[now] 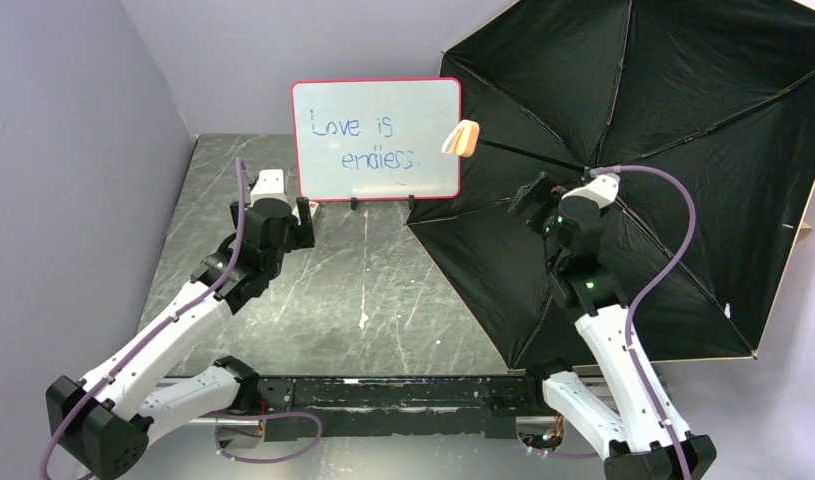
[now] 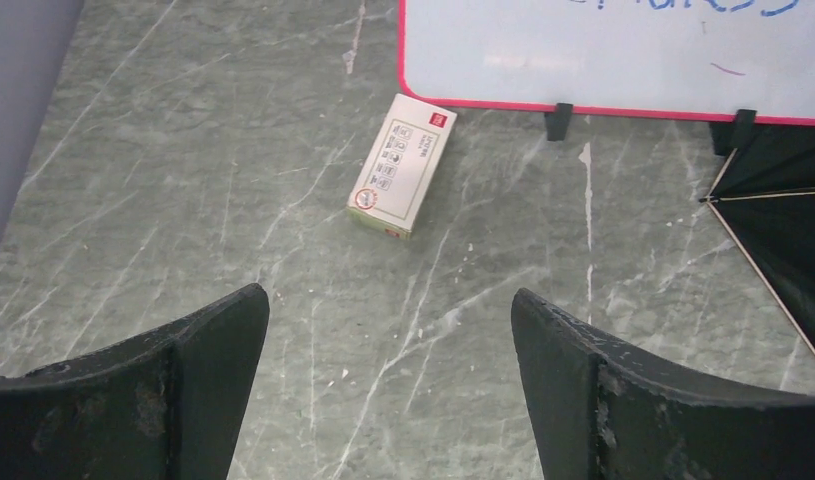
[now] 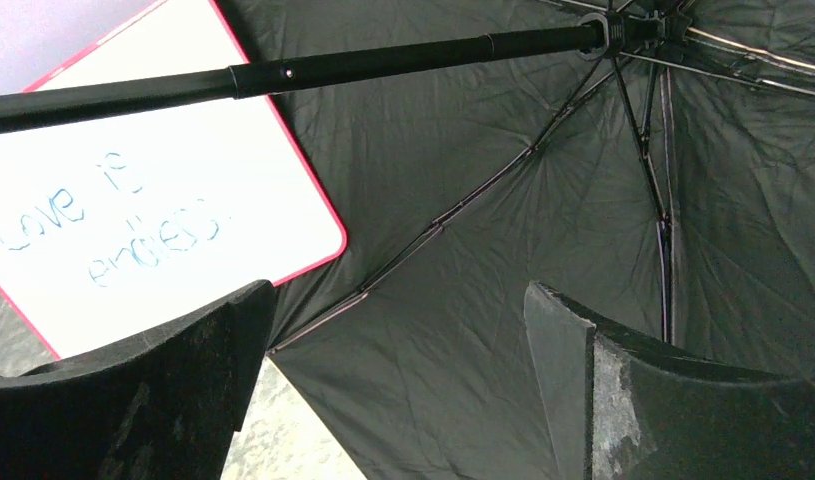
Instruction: Put away the umbrella
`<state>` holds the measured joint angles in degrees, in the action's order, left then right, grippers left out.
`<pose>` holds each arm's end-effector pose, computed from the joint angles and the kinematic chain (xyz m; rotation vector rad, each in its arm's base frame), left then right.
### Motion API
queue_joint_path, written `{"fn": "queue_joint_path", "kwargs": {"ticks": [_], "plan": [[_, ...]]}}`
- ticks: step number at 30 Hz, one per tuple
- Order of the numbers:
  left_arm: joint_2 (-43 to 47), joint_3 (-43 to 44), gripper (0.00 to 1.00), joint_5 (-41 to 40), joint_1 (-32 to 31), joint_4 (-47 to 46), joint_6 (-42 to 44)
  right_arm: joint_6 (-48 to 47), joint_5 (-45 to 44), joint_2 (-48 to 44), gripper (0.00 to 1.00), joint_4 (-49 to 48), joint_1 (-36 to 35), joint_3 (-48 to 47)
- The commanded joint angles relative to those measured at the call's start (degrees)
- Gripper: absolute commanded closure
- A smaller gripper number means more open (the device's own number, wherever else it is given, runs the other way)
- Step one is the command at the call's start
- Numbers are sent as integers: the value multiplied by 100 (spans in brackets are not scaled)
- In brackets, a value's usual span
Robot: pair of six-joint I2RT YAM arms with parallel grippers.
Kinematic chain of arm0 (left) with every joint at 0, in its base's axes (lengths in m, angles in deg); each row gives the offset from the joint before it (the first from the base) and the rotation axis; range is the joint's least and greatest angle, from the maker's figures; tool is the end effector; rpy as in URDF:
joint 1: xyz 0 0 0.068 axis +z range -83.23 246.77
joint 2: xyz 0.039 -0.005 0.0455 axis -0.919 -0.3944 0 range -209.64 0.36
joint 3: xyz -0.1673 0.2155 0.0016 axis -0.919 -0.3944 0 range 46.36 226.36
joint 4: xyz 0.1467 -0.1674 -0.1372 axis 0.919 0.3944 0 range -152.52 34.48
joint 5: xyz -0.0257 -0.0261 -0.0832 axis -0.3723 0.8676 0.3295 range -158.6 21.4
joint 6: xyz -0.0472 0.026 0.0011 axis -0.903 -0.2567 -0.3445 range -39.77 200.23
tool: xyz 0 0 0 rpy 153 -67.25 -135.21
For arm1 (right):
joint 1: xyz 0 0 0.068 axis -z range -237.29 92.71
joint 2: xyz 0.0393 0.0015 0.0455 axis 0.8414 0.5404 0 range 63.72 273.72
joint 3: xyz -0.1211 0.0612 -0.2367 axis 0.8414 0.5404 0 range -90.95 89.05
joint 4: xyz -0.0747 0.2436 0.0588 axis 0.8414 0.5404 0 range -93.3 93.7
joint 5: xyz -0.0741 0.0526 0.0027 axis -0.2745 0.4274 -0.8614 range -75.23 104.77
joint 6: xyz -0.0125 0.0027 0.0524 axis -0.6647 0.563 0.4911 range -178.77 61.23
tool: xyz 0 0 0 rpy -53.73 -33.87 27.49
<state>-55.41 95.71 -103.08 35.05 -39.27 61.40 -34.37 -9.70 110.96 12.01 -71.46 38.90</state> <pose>0.1904 -0.0940 0.3129 -0.1312 1.9872 0.0636 0.1843 0.0313 0.3568 0.4580 1.7084 0.1060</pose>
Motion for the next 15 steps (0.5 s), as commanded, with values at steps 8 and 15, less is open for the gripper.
{"fn": "queue_joint_path", "kwargs": {"ticks": [8, 15], "plan": [[18, 305, 5, 537, 93, -423, -42, 686, -127, 47, 0, 496, 113, -269], [54, 298, 5, 506, 107, -494, 5, 1505, 162, 428, 0, 885, 133, -438]]}}
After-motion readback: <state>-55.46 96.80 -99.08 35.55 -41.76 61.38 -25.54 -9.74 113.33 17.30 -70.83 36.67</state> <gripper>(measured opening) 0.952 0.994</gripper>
